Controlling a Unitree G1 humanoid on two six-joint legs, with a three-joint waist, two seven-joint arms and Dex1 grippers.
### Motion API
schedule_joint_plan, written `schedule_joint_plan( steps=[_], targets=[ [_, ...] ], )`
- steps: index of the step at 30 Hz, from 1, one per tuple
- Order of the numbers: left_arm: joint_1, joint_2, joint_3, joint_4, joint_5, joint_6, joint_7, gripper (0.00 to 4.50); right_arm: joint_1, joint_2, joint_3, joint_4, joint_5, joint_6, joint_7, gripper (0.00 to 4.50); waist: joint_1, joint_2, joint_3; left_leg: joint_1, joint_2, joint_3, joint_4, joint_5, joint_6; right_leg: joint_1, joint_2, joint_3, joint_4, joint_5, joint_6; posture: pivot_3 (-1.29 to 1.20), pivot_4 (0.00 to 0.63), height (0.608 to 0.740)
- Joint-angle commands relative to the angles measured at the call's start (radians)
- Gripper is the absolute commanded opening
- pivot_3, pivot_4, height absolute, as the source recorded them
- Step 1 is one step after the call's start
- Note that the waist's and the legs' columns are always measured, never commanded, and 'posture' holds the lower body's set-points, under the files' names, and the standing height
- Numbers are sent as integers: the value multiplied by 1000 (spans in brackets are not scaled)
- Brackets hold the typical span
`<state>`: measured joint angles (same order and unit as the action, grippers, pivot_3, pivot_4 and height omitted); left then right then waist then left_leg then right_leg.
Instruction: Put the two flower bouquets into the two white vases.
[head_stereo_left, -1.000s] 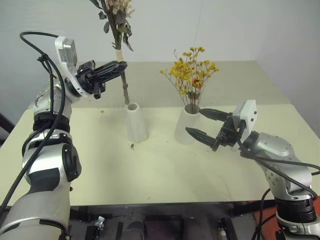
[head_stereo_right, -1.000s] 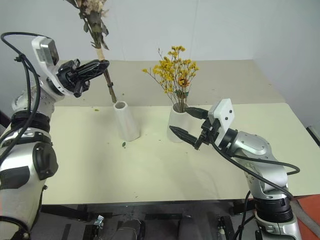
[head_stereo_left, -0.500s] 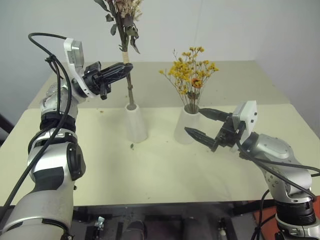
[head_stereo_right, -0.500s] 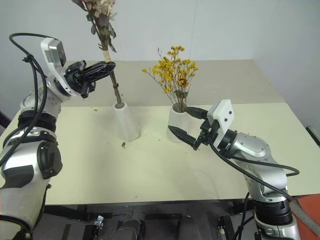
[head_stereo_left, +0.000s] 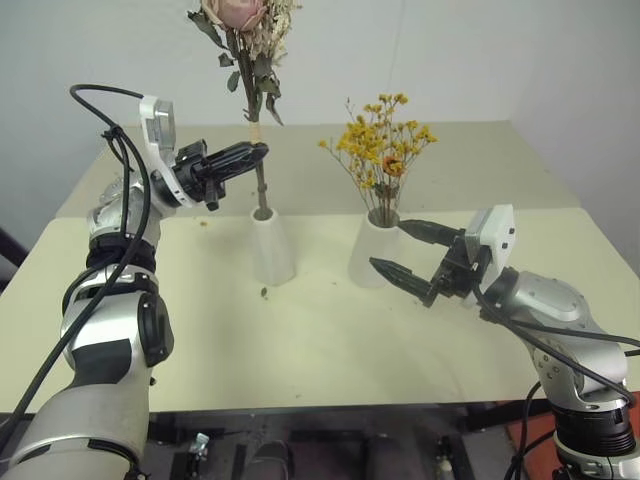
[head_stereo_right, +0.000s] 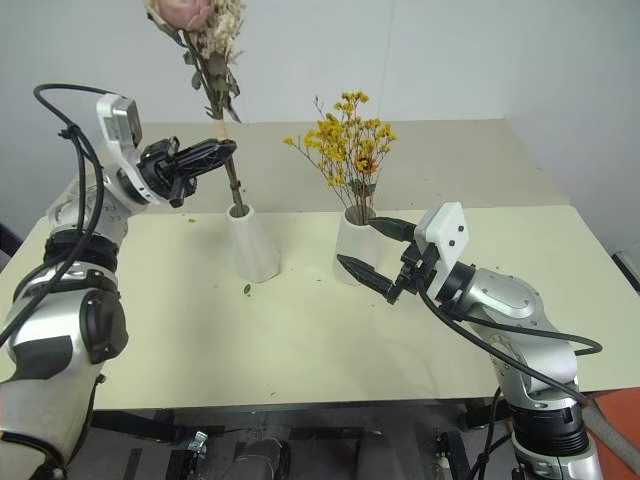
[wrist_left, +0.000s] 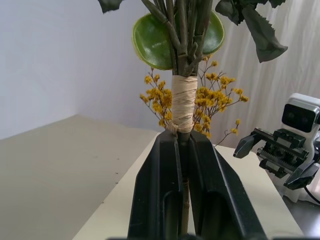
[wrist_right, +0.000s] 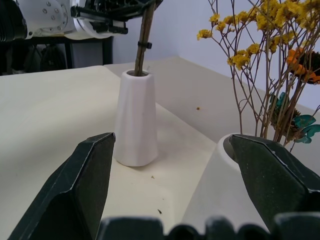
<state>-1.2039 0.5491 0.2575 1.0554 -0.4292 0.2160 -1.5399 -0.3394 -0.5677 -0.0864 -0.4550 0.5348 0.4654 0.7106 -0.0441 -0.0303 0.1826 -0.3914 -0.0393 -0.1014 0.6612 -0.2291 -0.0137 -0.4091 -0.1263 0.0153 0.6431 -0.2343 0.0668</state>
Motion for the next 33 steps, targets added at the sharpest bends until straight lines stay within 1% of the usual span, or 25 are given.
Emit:
schedule_joint_plan(
  steps=[1, 13, 30, 32, 33],
  targets=[
    [2, 7, 9, -43, -4, -10, 8, 14, -1, -9, -29, -42, 23, 2, -10, 4300, 1, 0, 0, 0, 0, 0, 0, 0, 0, 0, 0, 0, 0, 0, 0, 0, 150, 740],
    [54, -1, 2, -87, -6, 7, 35, 14, -4, -6, -25, -40, 20, 0, -12, 4300, 1, 0, 0, 0, 0, 0, 0, 0, 0, 0, 0, 0, 1, 0, 0, 0, 150, 740],
    [176, -11, -1, -260, -29, 78, 94, 14, -52, -13, -5, -34, 33, 0, 11, 4300, 1, 0, 0, 0, 0, 0, 0, 0, 0, 0, 0, 0, 1, 0, 0, 0, 150, 740],
    [187, -10, -1, -286, -34, 96, 99, 716, -54, -12, -4, -32, 33, 0, 13, 4300, 0, 0, 0, 0, 0, 0, 0, 0, 0, 0, 0, 0, 1, 0, 0, 0, 150, 740],
    [191, -8, -1, -299, -37, 106, 101, 932, -55, -12, -3, -30, 33, 1, 14, 4300, 0, 0, 0, 0, 0, 0, 0, 0, 0, 0, 0, 0, 1, 0, 0, 0, 150, 740]
  ],
)
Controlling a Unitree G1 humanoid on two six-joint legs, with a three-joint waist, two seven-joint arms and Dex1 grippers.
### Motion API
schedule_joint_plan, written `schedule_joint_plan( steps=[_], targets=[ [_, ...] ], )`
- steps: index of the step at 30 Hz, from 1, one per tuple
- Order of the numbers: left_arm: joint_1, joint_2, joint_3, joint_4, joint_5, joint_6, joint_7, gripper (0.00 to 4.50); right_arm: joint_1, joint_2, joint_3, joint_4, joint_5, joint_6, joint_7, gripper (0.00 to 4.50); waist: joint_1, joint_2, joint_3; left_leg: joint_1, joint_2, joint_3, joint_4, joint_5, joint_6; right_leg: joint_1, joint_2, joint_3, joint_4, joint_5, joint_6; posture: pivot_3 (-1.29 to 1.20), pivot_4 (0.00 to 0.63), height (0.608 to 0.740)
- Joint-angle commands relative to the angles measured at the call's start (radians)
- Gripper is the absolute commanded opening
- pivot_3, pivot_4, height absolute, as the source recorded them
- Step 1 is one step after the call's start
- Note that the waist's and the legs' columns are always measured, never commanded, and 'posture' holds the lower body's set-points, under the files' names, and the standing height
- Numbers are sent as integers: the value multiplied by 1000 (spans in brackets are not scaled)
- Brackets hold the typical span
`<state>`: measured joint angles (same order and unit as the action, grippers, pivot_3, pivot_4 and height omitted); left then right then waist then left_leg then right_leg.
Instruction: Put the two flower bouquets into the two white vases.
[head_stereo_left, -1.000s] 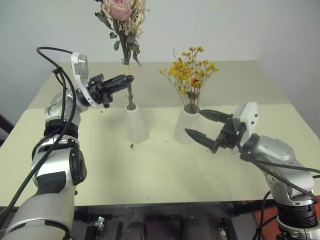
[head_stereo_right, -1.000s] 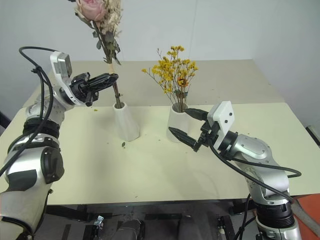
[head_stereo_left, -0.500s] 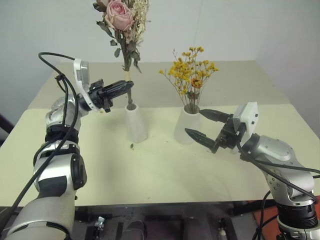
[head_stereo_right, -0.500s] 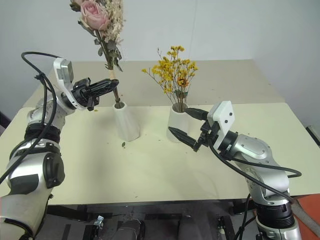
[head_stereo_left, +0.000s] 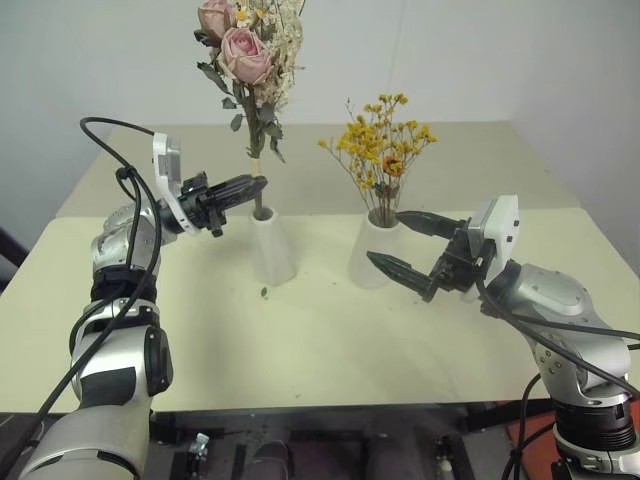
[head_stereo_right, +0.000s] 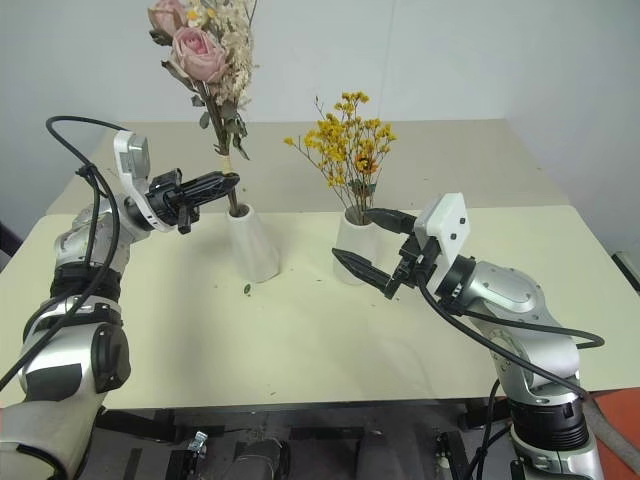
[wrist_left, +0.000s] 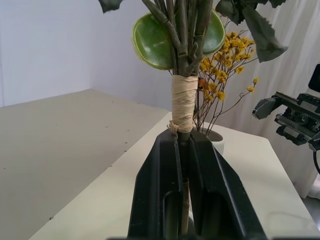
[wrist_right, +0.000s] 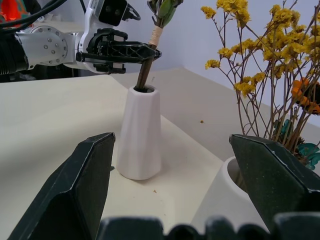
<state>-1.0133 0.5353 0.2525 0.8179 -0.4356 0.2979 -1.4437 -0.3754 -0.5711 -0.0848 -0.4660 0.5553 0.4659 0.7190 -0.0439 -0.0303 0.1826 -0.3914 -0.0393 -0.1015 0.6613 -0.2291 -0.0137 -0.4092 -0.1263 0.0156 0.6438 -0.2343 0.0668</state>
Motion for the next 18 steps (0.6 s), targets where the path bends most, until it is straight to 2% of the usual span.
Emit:
schedule_joint_plan(
  steps=[1, 6, 12, 13, 18],
  targets=[
    [5, 8, 5, -72, -32, 32, 8, 1259, -19, -9, -4, -19, 13, 0, 6, 4300, 0, 0, 0, 0, 0, 0, 0, 0, 0, 0, 0, 0, 0, 0, 0, 0, 150, 740],
    [44, 33, 17, -158, -52, 66, 19, 2613, -17, -5, 1, -17, 11, -2, 7, 4300, -2, 0, 0, 0, 0, 0, 0, 0, 0, 0, 0, 0, 0, 0, 0, 0, 150, 740],
    [221, 79, 70, -434, -145, 163, 92, 4366, -8, -5, 1, -22, 13, -2, 5, 4300, -3, 0, 0, 0, 1, 0, 0, 0, 0, -1, 0, 1, 0, 0, 0, 0, 150, 740],
    [262, 89, 85, -481, -160, 178, 115, 4478, -5, -5, 1, -22, 14, -1, 5, 4300, -3, 0, 0, 1, 1, 0, 0, 0, 0, -1, 0, 1, 1, 0, 0, 0, 150, 740],
    [398, 126, 139, -638, -225, 246, 196, 4478, -4, -9, 3, -17, 19, 0, 12, 4300, 3, 0, 0, 1, 1, 0, 0, 0, 0, -1, 0, 2, 1, 0, 0, 0, 150, 740]
  ],
)
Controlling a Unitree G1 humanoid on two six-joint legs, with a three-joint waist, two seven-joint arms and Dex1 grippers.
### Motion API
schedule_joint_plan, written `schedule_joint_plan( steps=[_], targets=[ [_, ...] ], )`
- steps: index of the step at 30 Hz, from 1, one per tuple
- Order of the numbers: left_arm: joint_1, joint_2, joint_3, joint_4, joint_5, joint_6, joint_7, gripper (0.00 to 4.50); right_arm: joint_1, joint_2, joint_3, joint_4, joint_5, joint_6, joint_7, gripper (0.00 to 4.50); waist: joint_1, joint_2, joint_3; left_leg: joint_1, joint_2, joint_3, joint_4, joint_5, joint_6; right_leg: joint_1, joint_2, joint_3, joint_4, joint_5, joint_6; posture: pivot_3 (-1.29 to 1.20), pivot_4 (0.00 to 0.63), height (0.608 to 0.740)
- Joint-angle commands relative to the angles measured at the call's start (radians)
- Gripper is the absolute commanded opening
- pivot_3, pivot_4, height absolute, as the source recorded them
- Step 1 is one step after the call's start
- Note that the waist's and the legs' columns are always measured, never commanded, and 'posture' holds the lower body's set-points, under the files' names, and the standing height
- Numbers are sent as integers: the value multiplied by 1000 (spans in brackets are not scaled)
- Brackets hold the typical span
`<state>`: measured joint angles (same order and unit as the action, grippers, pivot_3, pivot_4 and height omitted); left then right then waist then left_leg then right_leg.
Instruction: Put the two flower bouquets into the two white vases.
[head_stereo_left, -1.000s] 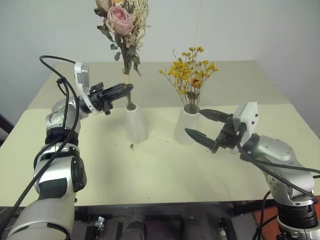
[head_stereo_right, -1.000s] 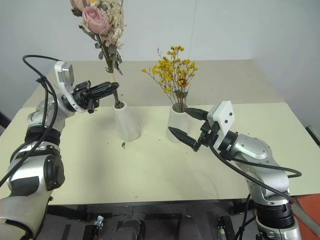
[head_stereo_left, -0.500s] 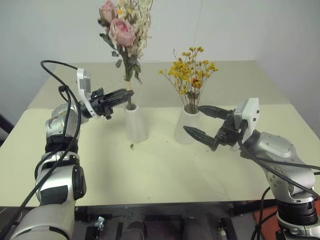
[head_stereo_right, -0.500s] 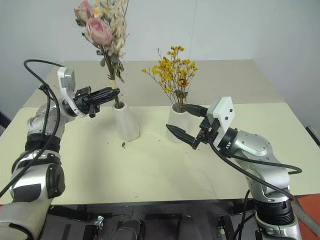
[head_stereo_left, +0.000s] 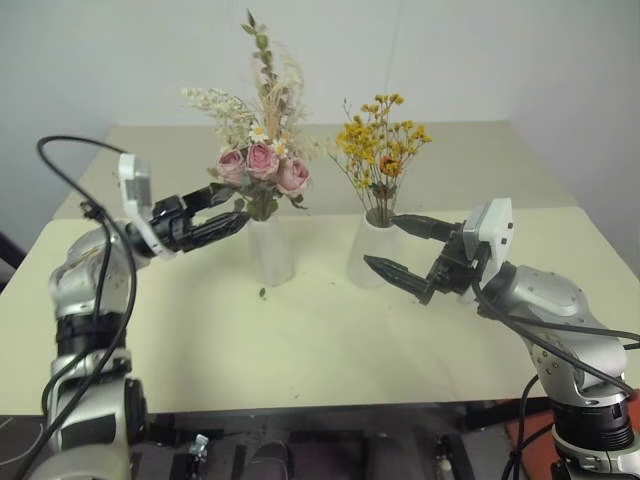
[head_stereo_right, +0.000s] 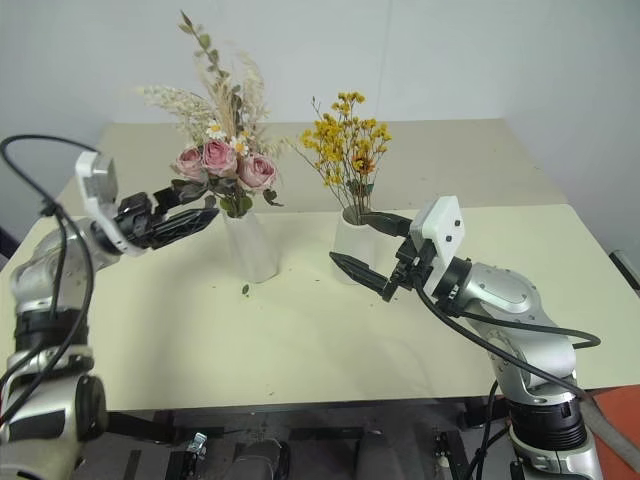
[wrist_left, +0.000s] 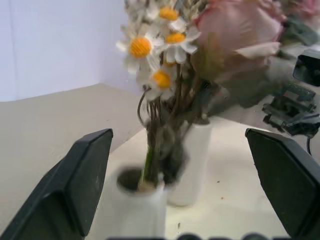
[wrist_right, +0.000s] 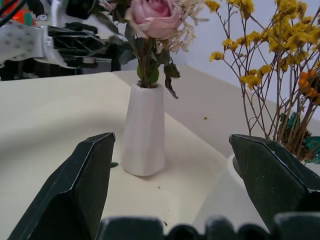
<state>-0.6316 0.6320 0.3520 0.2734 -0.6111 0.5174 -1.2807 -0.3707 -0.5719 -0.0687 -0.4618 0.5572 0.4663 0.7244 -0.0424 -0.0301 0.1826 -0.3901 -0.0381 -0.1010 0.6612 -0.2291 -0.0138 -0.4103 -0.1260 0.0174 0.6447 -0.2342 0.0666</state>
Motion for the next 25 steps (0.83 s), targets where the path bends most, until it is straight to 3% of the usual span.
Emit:
schedule_joint_plan(
  steps=[1, 7, 25],
  targets=[
    [35, 38, 43, -117, -58, 38, 42, 4478, -10, -8, -12, -17, 17, 0, 10, 4300, 4, 0, 0, 0, 0, 0, 0, 0, 0, 0, 0, 0, 0, 0, 0, 0, 150, 740],
    [133, 104, -23, -230, -31, 27, 35, 4478, -14, -20, -6, 16, 15, -3, 41, 4300, 7, 0, 0, 1, 0, 0, 0, 0, 0, 1, 0, 0, 0, 0, 0, 0, 150, 740],
    [283, 82, -35, -398, -87, 11, 124, 4478, 55, -122, -110, 56, 47, 18, 83, 4300, 6, 0, 0, 1, 1, 0, -1, 0, 0, 1, 0, 0, -1, 0, -1, 0, 150, 740]
  ],
)
